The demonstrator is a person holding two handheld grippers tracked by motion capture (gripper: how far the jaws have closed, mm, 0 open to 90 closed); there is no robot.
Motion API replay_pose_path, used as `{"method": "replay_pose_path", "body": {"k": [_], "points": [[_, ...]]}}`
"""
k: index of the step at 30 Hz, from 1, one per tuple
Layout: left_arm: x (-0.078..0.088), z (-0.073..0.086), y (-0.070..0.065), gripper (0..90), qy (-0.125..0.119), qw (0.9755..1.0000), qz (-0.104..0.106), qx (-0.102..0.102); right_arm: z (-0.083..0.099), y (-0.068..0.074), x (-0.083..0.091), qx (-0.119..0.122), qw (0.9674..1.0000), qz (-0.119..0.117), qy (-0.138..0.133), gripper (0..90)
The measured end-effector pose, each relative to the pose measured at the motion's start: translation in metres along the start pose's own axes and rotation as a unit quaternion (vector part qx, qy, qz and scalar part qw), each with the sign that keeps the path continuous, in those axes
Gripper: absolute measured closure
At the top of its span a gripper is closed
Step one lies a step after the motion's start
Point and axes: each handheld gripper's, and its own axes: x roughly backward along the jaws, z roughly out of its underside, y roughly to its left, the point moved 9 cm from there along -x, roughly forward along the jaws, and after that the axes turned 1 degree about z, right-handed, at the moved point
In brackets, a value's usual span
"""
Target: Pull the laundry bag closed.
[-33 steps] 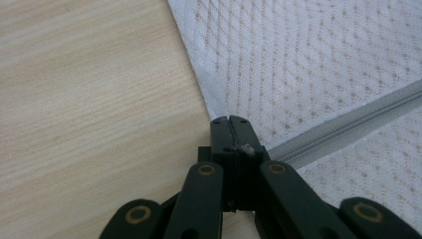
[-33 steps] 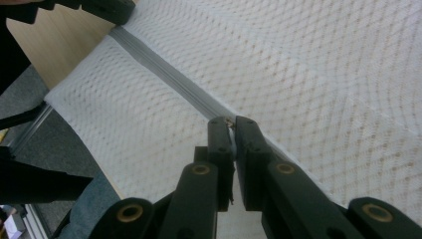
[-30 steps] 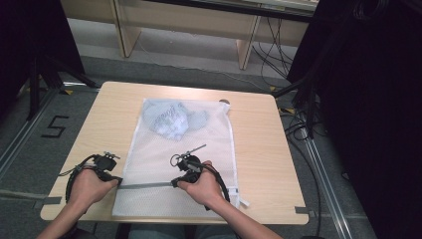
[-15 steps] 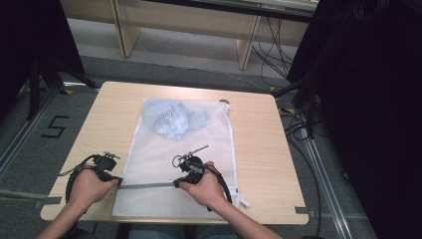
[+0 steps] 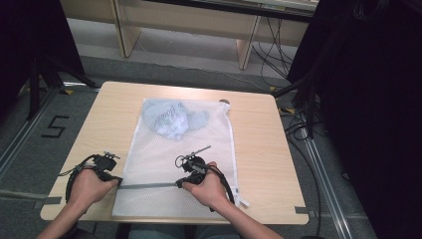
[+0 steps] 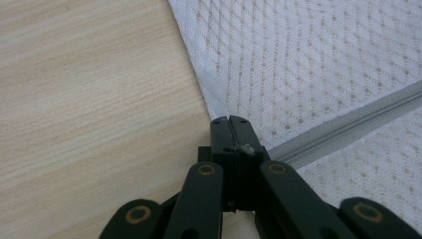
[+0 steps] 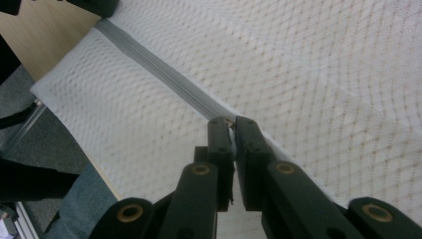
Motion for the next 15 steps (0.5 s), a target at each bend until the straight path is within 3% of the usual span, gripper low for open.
{"method": "replay_pose_path", "body": {"k": [15], "points": [[-0.0001,-0.0001,0.0,90.0,0.0,1.0,0.0,0.002,0.0031,-0.0089,0.0058,-0.008,0.9999,0.004,-0.004,87.0]]}}
